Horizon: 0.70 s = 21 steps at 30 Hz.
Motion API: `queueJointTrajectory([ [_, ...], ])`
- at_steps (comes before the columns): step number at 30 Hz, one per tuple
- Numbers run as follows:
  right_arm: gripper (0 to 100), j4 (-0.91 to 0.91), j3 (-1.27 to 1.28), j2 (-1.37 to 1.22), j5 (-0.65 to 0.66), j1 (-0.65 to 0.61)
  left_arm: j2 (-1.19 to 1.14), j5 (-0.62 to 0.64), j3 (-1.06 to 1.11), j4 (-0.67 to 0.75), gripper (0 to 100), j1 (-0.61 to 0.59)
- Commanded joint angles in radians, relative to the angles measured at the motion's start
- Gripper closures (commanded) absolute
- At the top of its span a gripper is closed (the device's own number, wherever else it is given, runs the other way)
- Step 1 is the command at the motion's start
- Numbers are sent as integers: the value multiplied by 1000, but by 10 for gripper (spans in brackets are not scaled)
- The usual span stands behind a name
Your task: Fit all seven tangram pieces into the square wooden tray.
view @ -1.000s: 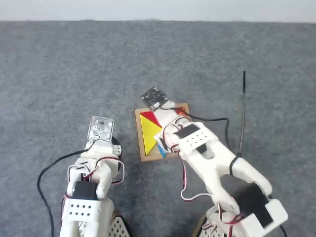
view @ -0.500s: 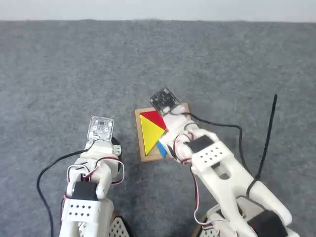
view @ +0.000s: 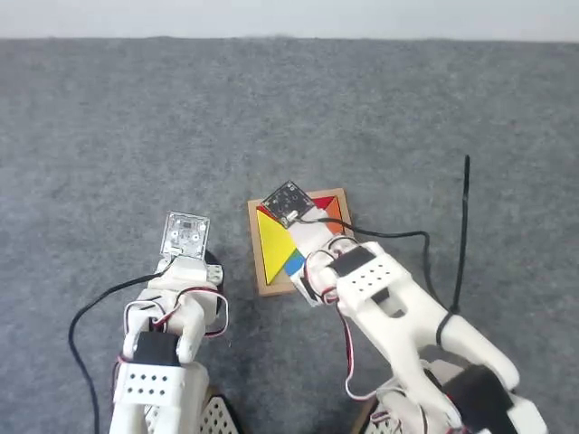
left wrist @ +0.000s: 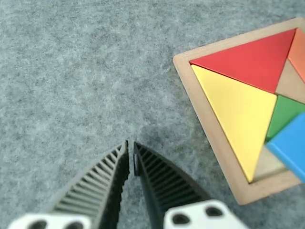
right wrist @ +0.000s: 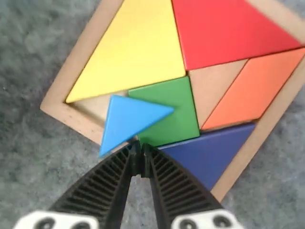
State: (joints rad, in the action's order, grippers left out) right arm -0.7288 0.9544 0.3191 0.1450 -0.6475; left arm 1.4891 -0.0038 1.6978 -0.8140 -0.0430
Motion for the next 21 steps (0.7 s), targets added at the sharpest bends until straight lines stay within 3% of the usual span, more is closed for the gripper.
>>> queueJointTrajectory([
  [1,992,5,-64,-30,-21,-12,12,5,-8,-2,986,-5],
  [21,991,5,-69,-42,-25,-90,12,5,-8,-2,986,-5],
])
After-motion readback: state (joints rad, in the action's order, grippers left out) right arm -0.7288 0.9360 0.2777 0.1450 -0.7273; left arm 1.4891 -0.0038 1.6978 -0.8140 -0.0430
